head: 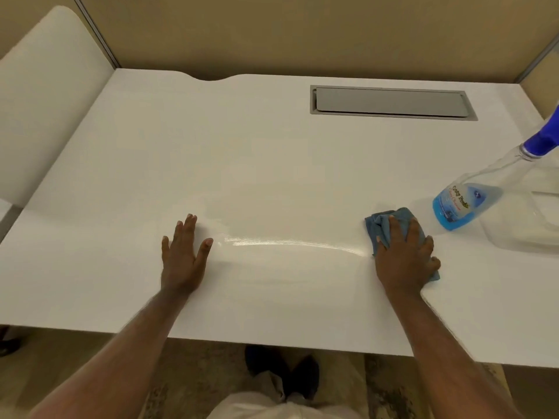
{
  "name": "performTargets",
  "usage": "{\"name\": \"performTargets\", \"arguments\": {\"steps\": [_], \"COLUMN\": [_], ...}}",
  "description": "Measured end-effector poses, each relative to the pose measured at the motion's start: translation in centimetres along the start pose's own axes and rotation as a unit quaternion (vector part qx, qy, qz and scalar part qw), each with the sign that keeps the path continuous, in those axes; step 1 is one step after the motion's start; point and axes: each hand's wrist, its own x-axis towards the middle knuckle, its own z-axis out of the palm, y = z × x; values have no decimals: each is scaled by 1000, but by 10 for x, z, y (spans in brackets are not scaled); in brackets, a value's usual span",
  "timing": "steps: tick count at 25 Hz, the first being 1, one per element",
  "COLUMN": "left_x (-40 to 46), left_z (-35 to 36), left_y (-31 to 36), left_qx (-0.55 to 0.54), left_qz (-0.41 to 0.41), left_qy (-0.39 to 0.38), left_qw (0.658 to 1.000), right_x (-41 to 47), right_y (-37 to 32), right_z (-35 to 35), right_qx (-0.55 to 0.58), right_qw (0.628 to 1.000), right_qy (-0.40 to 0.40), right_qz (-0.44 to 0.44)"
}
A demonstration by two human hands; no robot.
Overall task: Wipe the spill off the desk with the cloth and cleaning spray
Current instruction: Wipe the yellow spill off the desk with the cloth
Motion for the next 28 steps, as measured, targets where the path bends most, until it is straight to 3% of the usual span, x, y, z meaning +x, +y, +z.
{"name": "performTargets", "arguments": {"steps": [3,7,16,21,24,28], "left_x": [-8,-12,8,36,45,57], "left_z": [-2,-9,-31,-47,-52,-56], "left_y": [1,-1,-46,-89,-97,-103], "left_qx": [-2,-5,3,-38,-46,-60], "left_qz": [-14,-20,5,-12,7,31], "left_qy": [11,13,-8,1,7,2], "left_qw": [1000,1000,1000,999,999,998], "right_x": [-14,-48,-126,-121,-84,-11], "right_y": [15,-21,-219,-336,-381,-375], "right_z": [-2,0,25,48,58,56], "right_qx": [7,32,38,20,28,13], "right_qw": [1000,999,963,941,941,974], "right_qy": [6,-4,-54,-72,-109,-82], "right_qz": [-13,-40,-263,-329,-319,-211]}}
